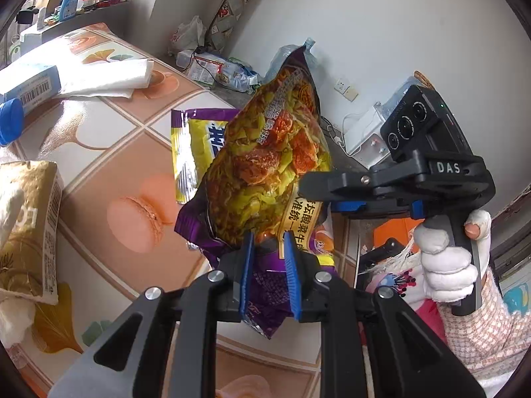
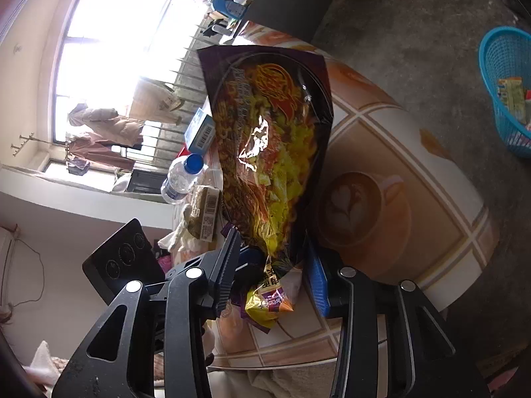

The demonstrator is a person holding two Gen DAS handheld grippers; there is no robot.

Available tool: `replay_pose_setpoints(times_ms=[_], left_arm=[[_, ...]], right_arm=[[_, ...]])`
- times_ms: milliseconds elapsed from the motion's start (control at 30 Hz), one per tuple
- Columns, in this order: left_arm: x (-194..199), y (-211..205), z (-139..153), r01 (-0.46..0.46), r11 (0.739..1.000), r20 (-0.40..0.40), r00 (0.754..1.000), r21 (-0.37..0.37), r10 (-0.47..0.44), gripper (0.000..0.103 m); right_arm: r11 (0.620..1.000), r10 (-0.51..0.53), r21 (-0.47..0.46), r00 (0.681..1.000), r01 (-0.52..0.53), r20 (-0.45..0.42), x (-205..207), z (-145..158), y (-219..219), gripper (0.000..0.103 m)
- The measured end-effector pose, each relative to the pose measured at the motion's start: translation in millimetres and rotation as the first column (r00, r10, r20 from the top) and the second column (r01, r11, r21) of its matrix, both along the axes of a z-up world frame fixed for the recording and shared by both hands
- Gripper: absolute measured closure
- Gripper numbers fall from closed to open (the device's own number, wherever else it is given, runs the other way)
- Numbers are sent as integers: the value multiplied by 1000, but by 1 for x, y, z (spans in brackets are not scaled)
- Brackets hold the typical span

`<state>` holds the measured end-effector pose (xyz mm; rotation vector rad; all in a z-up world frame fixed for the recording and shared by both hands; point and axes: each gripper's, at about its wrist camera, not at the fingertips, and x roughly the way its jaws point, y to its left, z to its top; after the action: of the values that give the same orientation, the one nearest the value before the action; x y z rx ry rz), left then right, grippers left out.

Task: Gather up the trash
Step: 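Carry the purple bag and orange-yellow bag toward the blue wastebasket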

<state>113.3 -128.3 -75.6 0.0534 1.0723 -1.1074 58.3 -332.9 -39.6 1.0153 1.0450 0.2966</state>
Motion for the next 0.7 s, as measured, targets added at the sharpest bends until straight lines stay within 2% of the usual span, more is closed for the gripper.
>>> replay_pose_setpoints(times_ms=[33,133,267,467,567,700], left_arm=[[0,0,0,0,1000,5,1000,1,0,85],[1,0,0,-1,1000,8,1000,1,1,85],[3,4,-1,-6,1000,-6,1000,-9,6,85],[-4,24,7,-45,999,14,999,-17,45,85],[-10,48,22,-77,996,57,995,-48,79,85],[-17,90,42,-157,985,140,976,-73,166,83]], right_arm=[[1000,-2,-20,1000,2,-4,2,1,4,77],[999,-26,-22,1000,25,-1,4,0,4,82],[998,-52,20,999,52,3,1,-7,-2,89],[998,-62,21,998,61,33,0,-4,5,93],[999,-44,27,998,43,36,4,-4,12,94],[1000,-2,22,999,2,34,13,-5,23,94]])
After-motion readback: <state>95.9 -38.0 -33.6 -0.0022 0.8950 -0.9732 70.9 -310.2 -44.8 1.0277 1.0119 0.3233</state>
